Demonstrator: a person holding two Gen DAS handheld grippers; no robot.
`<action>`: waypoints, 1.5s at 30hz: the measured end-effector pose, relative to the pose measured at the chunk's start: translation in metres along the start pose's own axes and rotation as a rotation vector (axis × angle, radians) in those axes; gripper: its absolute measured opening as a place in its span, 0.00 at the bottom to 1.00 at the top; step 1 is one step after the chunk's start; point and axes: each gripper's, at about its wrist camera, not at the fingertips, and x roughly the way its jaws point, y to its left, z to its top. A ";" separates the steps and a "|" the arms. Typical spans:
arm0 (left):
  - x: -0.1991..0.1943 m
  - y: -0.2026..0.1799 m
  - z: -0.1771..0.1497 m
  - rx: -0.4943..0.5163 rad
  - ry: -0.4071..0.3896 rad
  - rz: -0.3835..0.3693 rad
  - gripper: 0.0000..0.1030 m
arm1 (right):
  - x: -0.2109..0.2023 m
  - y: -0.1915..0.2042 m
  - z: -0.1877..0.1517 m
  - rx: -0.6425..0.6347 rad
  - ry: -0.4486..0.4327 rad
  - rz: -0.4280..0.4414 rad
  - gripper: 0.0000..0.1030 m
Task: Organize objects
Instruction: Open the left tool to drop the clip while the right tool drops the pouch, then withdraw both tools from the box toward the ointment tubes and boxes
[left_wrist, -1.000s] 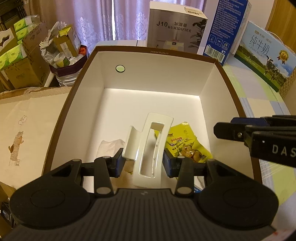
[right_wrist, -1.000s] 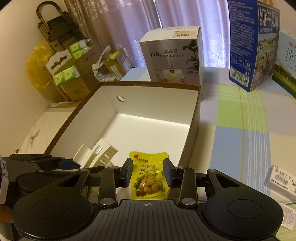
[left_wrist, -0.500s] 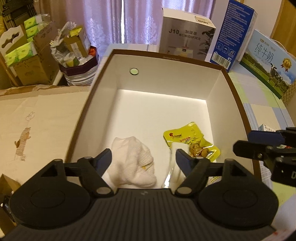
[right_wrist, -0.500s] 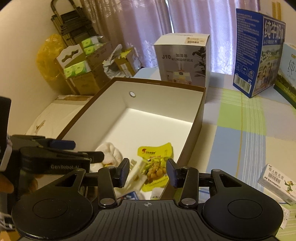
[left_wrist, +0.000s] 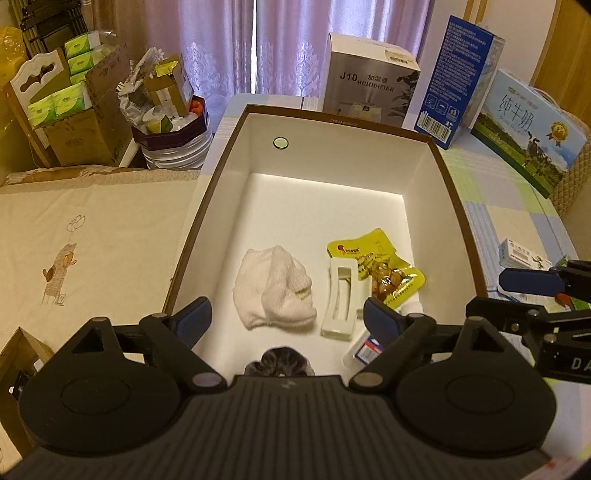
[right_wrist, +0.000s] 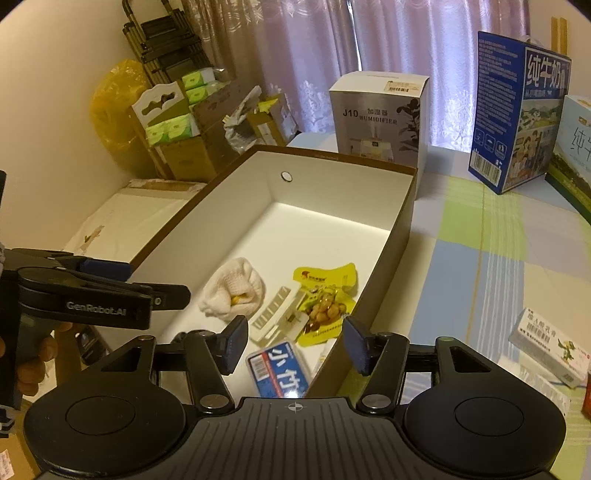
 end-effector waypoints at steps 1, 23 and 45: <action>-0.004 0.000 -0.002 0.000 -0.004 0.001 0.87 | -0.003 0.001 -0.002 0.001 -0.001 0.001 0.53; -0.058 -0.032 -0.059 0.051 -0.016 -0.055 0.90 | -0.053 0.002 -0.052 0.075 -0.003 -0.022 0.54; -0.063 -0.108 -0.091 0.108 0.043 -0.092 0.90 | -0.099 -0.051 -0.100 0.160 0.034 -0.043 0.54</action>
